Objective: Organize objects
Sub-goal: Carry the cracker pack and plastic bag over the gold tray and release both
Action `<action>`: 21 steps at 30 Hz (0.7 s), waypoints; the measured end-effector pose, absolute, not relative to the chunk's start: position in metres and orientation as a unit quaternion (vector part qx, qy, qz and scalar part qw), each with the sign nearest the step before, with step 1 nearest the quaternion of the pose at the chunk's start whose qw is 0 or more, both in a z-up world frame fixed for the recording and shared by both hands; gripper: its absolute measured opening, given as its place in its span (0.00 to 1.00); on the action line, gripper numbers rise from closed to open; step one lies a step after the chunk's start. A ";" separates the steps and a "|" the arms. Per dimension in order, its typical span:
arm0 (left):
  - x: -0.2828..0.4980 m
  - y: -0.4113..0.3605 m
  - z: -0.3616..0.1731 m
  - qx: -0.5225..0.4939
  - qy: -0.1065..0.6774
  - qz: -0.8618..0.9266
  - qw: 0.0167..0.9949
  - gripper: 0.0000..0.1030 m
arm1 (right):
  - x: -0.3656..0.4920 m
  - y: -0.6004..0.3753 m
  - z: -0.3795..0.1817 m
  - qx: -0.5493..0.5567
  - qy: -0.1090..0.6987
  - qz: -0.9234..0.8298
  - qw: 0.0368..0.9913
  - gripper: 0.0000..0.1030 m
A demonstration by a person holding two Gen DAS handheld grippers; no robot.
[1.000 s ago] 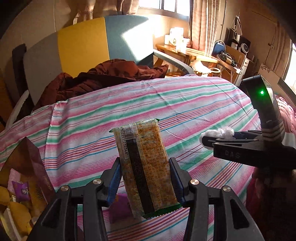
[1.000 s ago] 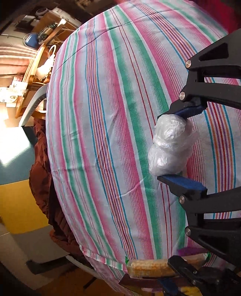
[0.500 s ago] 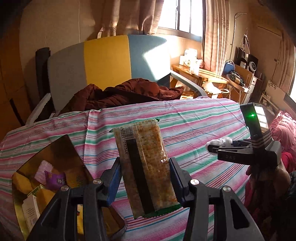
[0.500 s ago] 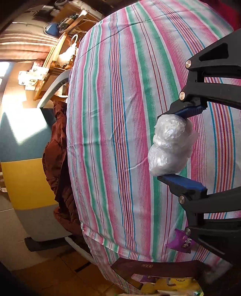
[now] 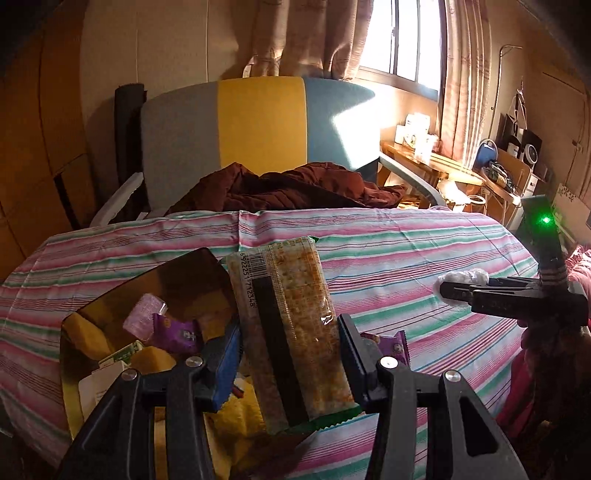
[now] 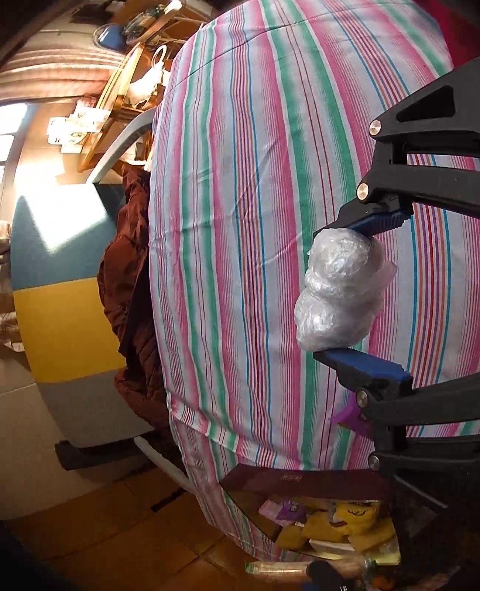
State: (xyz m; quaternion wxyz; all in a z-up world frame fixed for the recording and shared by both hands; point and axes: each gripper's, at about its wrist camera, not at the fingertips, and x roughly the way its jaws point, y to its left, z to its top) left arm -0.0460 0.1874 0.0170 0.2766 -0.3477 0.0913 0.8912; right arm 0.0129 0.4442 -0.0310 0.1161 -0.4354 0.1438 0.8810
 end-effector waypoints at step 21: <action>-0.067 0.036 -0.001 -0.372 0.018 0.918 0.134 0.49 | -0.062 0.226 -0.012 -0.434 0.071 0.892 -0.107 0.54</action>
